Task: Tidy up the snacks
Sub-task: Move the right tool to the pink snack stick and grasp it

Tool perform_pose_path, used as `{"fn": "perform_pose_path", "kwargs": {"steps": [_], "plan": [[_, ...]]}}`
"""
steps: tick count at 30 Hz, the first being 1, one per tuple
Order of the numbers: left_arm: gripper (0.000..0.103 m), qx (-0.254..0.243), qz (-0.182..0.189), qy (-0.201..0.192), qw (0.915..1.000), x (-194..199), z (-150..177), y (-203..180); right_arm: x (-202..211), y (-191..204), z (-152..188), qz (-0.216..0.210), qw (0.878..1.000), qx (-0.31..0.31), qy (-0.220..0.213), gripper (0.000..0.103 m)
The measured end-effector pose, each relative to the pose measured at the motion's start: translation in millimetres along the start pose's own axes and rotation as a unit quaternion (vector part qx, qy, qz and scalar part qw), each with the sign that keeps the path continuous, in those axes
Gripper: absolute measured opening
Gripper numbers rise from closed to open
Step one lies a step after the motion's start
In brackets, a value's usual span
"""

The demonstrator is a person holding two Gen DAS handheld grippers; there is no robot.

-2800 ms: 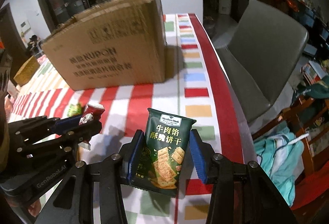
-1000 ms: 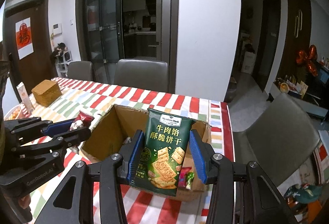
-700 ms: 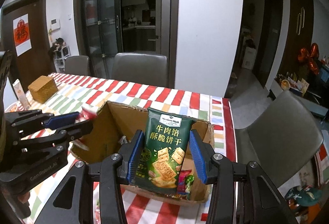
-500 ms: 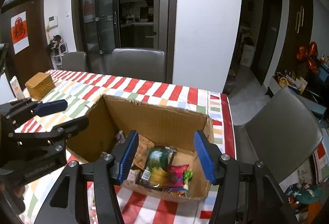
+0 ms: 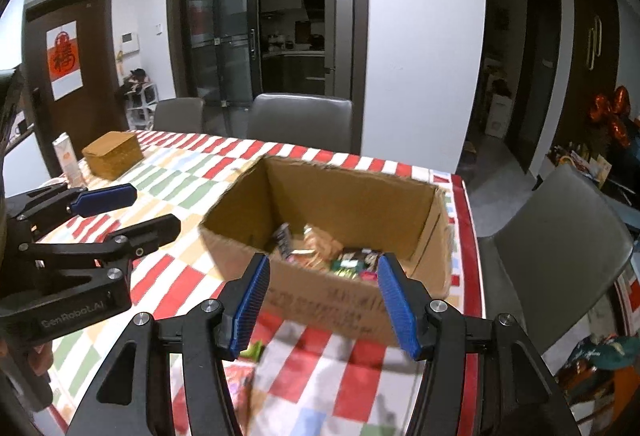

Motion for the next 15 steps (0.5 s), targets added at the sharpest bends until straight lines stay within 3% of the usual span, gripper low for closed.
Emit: {"fn": "perform_pose_path", "kwargs": {"steps": [15], "plan": [[0.060,0.021,-0.032,0.041,0.9984,32.5,79.7,25.0,4.9,55.9,72.0,-0.050,0.997,0.002,0.063,0.057]]}}
Point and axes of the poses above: each gripper's, at about its wrist camera, not at the fingertips, and x roughly against the way its jaws point, y to its left, z to its underside, the point moved 7 cm from there along -x, roughly the way its jaws point, and after that the axes turned 10 degrees about -y, right-handed, at the moved point
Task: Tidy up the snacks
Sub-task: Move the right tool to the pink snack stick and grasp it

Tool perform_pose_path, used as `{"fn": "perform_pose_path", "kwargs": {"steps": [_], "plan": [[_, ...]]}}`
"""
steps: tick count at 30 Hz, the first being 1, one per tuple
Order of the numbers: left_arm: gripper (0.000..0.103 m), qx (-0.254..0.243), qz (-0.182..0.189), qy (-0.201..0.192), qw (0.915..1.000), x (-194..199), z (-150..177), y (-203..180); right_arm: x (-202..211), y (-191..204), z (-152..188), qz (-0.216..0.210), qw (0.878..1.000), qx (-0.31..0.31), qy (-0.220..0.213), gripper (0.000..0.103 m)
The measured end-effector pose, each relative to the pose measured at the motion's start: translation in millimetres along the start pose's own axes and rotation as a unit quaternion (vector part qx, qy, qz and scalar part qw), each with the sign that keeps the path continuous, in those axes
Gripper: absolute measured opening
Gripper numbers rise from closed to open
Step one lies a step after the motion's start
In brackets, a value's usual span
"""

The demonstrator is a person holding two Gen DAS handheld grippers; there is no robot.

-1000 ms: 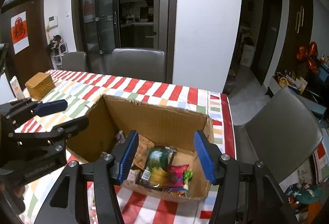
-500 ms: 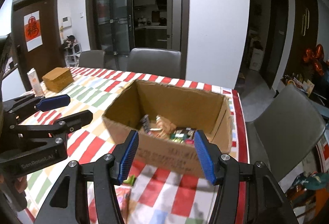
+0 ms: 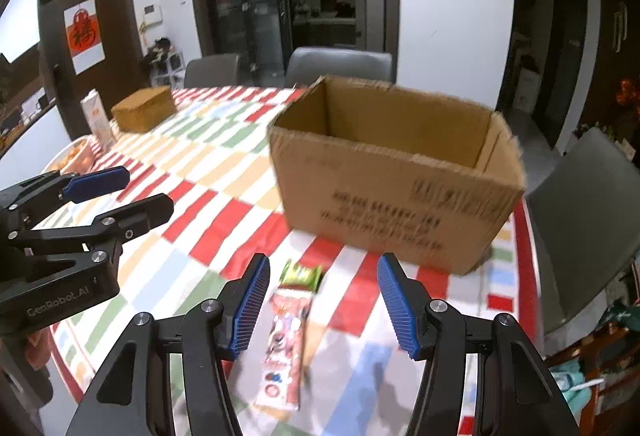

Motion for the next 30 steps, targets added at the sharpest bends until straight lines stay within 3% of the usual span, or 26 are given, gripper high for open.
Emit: {"fn": "perform_pose_path", "kwargs": {"steps": [15,30], "plan": [[0.060,0.026,-0.014,0.067,0.9973,-16.8,78.1,17.7,-51.2,31.2,65.2,-0.018,0.995,0.013,0.098,0.055],[0.060,0.028,-0.012,0.109,0.9936,-38.3,107.5,18.0,-101.4,36.4,99.3,-0.022,0.987,-0.005,0.159,0.040]]}}
Point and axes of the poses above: each gripper's, at about its wrist camera, not at the fingertips, and x roughly against the way its jaws point, y to its left, z to its underside, the point moved 7 cm from there along -x, roughly the way its jaws point, and after that the axes turned 10 degrees about -y, right-handed, at the moved point
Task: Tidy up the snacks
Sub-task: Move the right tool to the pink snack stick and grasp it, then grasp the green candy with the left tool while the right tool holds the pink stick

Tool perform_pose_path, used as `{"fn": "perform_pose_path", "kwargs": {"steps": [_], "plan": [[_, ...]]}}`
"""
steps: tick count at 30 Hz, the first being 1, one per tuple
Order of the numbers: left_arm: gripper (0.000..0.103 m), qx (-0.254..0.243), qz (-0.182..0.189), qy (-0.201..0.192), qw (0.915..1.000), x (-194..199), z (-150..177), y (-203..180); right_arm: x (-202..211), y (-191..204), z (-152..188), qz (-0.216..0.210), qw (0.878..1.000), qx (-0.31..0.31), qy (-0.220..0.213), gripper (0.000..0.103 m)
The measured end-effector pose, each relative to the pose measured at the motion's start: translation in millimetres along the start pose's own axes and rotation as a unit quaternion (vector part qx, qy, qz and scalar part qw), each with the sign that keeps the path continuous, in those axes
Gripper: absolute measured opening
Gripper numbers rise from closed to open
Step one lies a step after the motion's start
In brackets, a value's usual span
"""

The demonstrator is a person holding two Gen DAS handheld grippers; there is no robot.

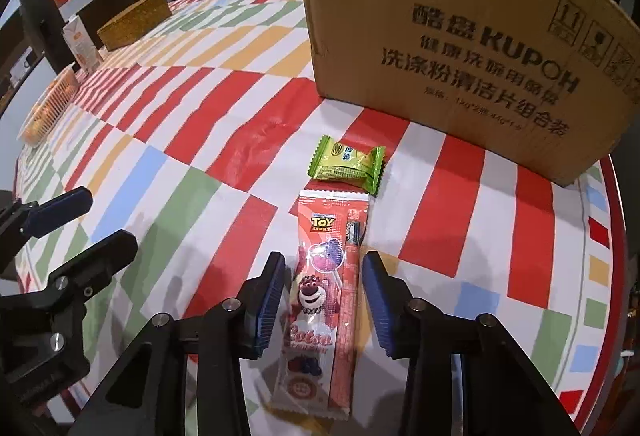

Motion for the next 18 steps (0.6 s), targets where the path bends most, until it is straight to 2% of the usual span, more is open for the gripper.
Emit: {"fn": "perform_pose_path", "kwargs": {"steps": [7,15,18], "plan": [[0.060,-0.006,0.014,0.003,0.9999,-8.7,-2.2,-5.6,2.9,-1.2,-2.1,0.003,1.000,0.012,-0.014,0.029],[0.060,-0.028,0.050,-0.009,0.9983,-18.8,-22.0,-19.6,21.3,-14.2,-8.4,-0.004,0.999,-0.021,-0.031,0.028],[0.060,-0.051,0.067,-0.015,0.9963,-23.3,-31.2,-31.8,31.5,-21.6,-10.9,0.003,0.999,-0.031,-0.041,0.028]]}}
Point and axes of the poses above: each gripper's, at about its wrist camera, not at the fingertips, and x roughly against the way its jaws point, y to its left, z to its underside, the point moved 7 cm from there along -x, roughly the way its jaws point, and after that the axes turned 10 degrees about -y, right-handed, at the moved point
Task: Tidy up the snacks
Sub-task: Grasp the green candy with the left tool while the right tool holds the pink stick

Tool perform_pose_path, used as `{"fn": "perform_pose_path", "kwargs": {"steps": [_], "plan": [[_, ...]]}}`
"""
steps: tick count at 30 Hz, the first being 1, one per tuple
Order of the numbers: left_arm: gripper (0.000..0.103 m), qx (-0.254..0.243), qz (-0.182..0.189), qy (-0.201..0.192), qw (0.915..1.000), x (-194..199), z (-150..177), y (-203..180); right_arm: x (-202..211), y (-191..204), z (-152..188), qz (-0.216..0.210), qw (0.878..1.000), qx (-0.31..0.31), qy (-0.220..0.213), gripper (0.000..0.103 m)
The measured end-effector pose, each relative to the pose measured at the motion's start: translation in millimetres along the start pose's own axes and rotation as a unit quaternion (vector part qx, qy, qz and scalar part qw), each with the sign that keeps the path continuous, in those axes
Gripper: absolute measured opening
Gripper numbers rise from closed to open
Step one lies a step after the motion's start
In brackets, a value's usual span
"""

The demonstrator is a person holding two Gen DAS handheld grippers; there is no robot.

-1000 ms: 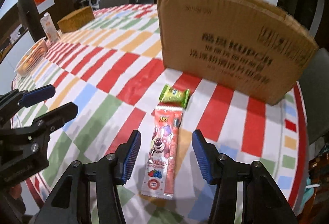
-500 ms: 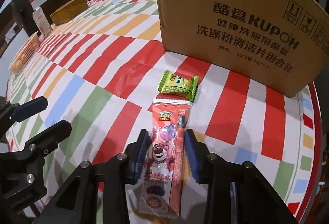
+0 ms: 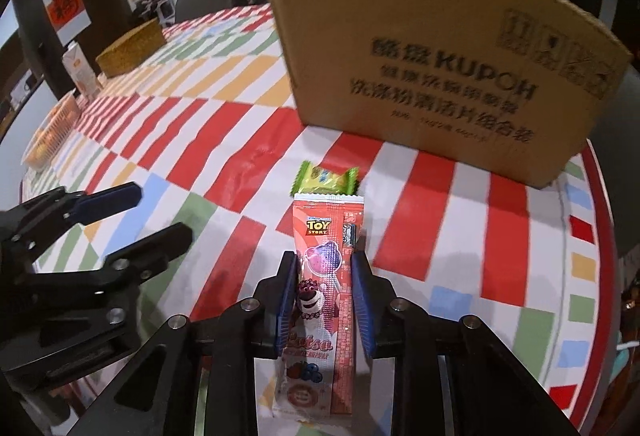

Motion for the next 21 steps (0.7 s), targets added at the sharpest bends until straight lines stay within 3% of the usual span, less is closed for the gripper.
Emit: {"fn": "perform_pose_path", "kwargs": {"steps": [10,15,21], "plan": [[0.060,-0.057,0.061,0.007,0.9965,-36.5,-23.0,-39.8,11.6,-35.3,-5.9,0.032,0.998,-0.053,-0.016,0.028],[0.060,-0.044,0.075,0.018,0.9961,-56.9,-30.6,-51.1,11.0,-50.3,-5.8,0.045,0.996,-0.068,-0.020,0.028],[0.060,-0.019,0.064,0.027,0.9974,-77.9,-31.8,-53.8,6.5,-63.0,-6.5,0.061,0.995,-0.073,-0.023,0.028]]}}
Point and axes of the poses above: each gripper's, at about its wrist camera, not at the fingertips, and x roughly against the way its jaws point, y to its left, z to its underside, the point moved 7 cm from there along -x, roughly the way its jaws point, and after that the axes turned 10 degrees about -y, right-handed, at the moved point
